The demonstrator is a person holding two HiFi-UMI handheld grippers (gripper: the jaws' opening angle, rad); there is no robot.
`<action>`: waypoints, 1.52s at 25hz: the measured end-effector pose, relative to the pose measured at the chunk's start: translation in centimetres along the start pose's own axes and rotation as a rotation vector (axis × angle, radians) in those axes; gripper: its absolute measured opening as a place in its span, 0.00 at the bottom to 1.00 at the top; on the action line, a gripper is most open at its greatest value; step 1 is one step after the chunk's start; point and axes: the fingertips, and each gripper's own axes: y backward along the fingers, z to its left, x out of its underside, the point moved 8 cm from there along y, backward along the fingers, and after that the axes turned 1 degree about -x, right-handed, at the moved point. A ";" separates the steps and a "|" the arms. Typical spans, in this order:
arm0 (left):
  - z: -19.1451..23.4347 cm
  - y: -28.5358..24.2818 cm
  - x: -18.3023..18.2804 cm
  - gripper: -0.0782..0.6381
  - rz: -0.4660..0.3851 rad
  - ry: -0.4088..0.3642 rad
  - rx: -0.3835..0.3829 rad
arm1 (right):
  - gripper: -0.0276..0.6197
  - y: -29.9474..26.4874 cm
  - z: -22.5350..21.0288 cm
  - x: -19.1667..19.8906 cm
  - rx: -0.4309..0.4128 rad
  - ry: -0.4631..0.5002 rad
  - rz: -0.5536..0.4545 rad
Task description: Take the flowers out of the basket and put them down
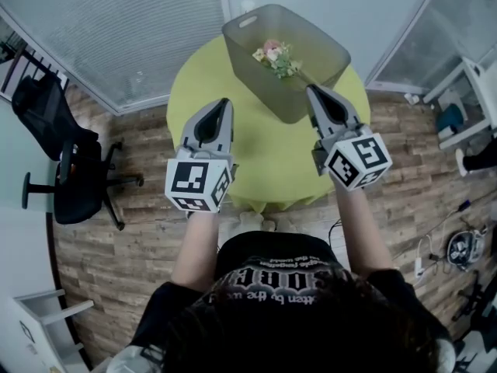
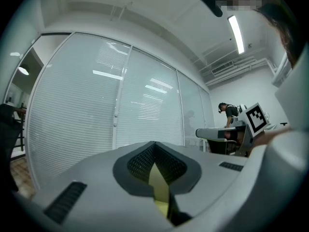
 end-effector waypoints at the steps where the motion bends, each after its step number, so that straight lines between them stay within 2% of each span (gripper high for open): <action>1: 0.3 -0.3 -0.1 0.11 0.000 -0.001 -0.005 | 0.09 -0.3 -0.2 0.0 0.000 -0.004 -0.001; 10: 4.3 -4.9 -1.0 0.11 -0.006 -0.010 -0.006 | 0.09 -5.1 -3.1 -0.8 0.006 -0.002 0.013; 21: 9.4 -12.3 -2.5 0.11 -0.007 -0.033 0.041 | 0.09 -12.7 -6.9 -2.9 -0.013 0.011 0.001; 28: 11.6 -15.3 -3.2 0.11 -0.020 -0.043 0.069 | 0.09 -17.0 -9.4 -4.3 0.007 0.024 -0.029; 32: 12.9 -16.4 -2.9 0.11 -0.016 -0.036 0.063 | 0.09 -18.9 -10.5 -3.2 0.004 0.044 0.007; 38: 14.5 -18.0 -2.1 0.11 -0.005 -0.041 0.068 | 0.09 -21.2 -12.0 0.0 -0.012 0.009 0.095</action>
